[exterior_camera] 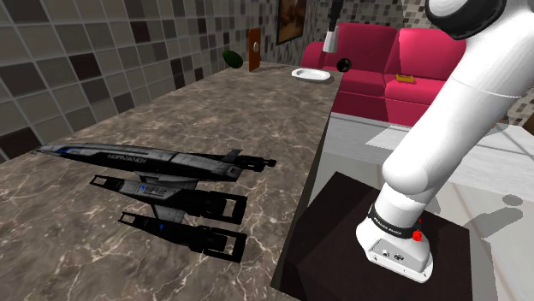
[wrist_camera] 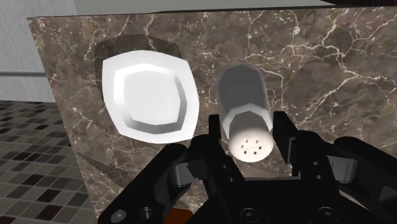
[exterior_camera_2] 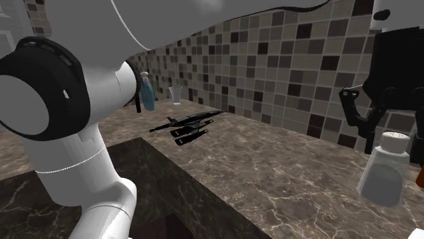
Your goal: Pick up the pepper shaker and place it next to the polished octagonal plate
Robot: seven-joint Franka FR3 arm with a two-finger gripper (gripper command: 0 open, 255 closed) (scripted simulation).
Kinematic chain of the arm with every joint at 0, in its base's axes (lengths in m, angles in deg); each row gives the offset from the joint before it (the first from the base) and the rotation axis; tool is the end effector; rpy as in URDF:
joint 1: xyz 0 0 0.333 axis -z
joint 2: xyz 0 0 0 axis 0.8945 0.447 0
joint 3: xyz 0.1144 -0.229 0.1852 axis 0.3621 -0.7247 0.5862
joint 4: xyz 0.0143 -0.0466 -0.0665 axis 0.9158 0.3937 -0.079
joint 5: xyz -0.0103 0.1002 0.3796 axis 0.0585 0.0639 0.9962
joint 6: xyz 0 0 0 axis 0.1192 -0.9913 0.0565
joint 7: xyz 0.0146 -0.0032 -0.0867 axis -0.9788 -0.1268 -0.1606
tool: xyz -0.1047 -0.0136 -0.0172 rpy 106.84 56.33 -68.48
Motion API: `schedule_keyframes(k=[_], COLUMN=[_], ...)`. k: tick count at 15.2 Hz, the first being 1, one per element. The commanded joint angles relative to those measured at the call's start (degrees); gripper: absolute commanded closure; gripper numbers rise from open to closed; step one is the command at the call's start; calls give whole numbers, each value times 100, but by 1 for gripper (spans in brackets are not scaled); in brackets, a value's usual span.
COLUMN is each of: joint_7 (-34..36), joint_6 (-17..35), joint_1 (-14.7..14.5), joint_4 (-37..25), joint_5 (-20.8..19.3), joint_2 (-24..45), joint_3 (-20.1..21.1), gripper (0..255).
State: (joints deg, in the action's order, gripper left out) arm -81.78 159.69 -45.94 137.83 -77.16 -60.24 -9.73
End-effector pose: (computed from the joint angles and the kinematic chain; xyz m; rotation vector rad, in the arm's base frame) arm 0.4118 -0.2875 0.7334 2.9915 0.5004 0.0955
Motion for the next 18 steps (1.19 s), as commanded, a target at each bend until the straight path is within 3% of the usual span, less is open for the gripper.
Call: schedule_keyframes(k=[1, 18], joint_7=[17, 172], joint_6=[171, 1577], joint_1=[-3, 4], joint_4=[251, 2177], joint_5=[-22, -161], joint_2=[-86, -615], joint_3=[8, 46], gripper=[255, 255])
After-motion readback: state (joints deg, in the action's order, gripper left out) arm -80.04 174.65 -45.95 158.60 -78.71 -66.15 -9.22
